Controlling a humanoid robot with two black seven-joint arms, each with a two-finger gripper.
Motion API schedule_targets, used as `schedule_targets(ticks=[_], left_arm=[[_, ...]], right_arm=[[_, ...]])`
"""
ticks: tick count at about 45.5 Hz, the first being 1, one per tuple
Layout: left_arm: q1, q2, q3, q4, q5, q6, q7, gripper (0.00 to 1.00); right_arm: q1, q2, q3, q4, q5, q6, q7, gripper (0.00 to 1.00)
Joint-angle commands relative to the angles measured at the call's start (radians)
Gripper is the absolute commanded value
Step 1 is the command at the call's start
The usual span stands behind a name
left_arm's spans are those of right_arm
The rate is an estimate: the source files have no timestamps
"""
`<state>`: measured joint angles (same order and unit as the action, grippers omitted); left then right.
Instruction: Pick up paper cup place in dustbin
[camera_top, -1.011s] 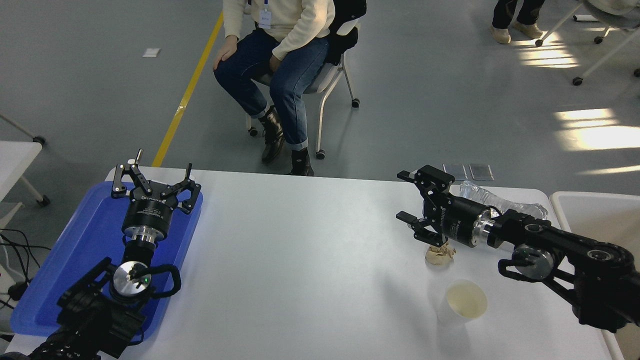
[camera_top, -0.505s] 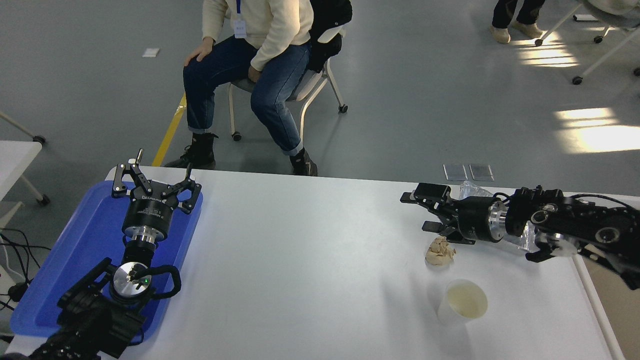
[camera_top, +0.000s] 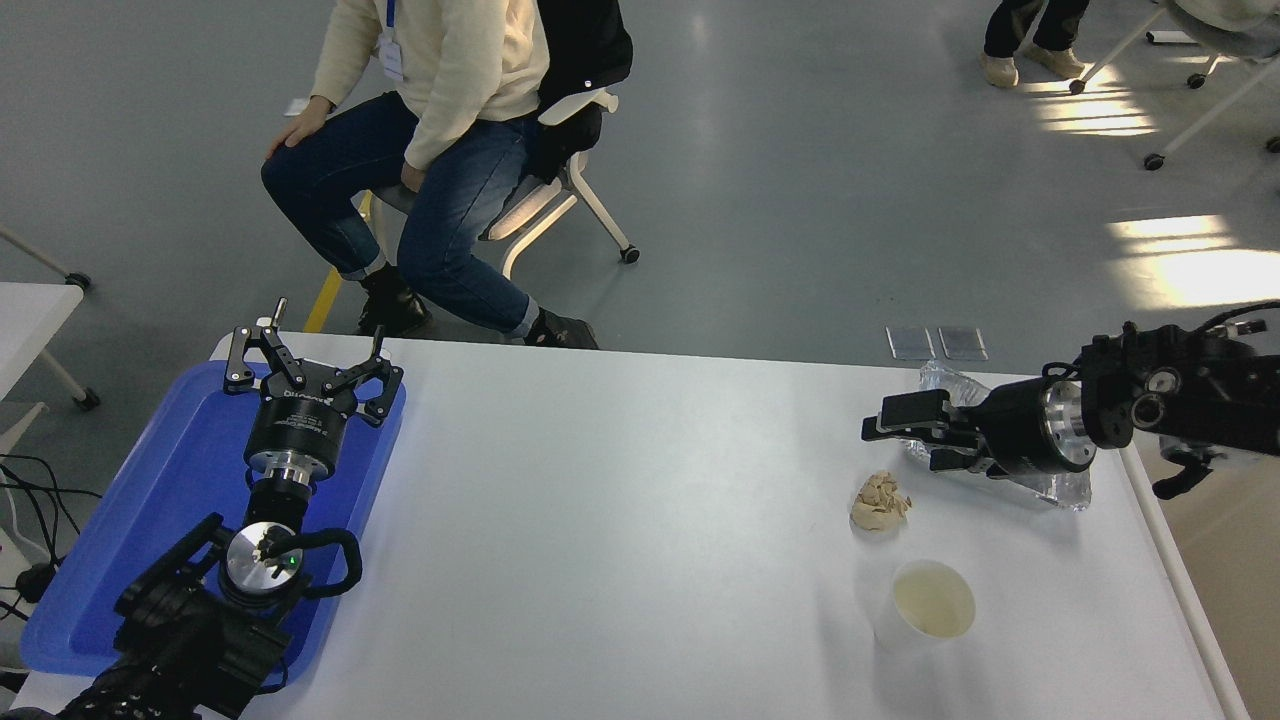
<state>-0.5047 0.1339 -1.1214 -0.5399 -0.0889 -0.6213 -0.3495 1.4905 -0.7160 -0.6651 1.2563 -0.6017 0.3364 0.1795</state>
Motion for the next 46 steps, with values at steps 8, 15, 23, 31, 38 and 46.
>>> schedule_targets(ticks=[8,15,23,31,38,46], left_arm=[[0.002,0.001,-0.001,0.0,0.002,0.0,0.001,1.0],[0.002,0.001,-0.001,-0.002,0.002,0.0,0.0,1.0],[0.003,0.001,-0.001,-0.002,0.002,0.0,0.001,1.0],[0.003,0.001,-0.001,-0.002,0.002,0.0,0.001,1.0],[0.003,0.001,-0.001,-0.002,0.002,0.0,0.0,1.0],[0.003,0.001,-0.001,0.0,0.001,0.0,0.001,1.0]], right_arm=[[0.227,-0.028,-0.277,0.127,-0.016,0.001,0.0,1.0],[0.321,-0.026,-0.349,0.161,-0.035,0.003,0.0,1.0],[0.479,-0.025,-0.465,0.261,-0.033,0.01,0.005,1.0],[0.609,-0.028,-0.531,0.336,-0.03,0.05,0.006,1.0],[0.668,-0.028,-0.564,0.376,-0.023,0.069,0.006,1.0],[0.732,-0.026,-0.576,0.422,-0.006,0.108,0.006,1.0]])
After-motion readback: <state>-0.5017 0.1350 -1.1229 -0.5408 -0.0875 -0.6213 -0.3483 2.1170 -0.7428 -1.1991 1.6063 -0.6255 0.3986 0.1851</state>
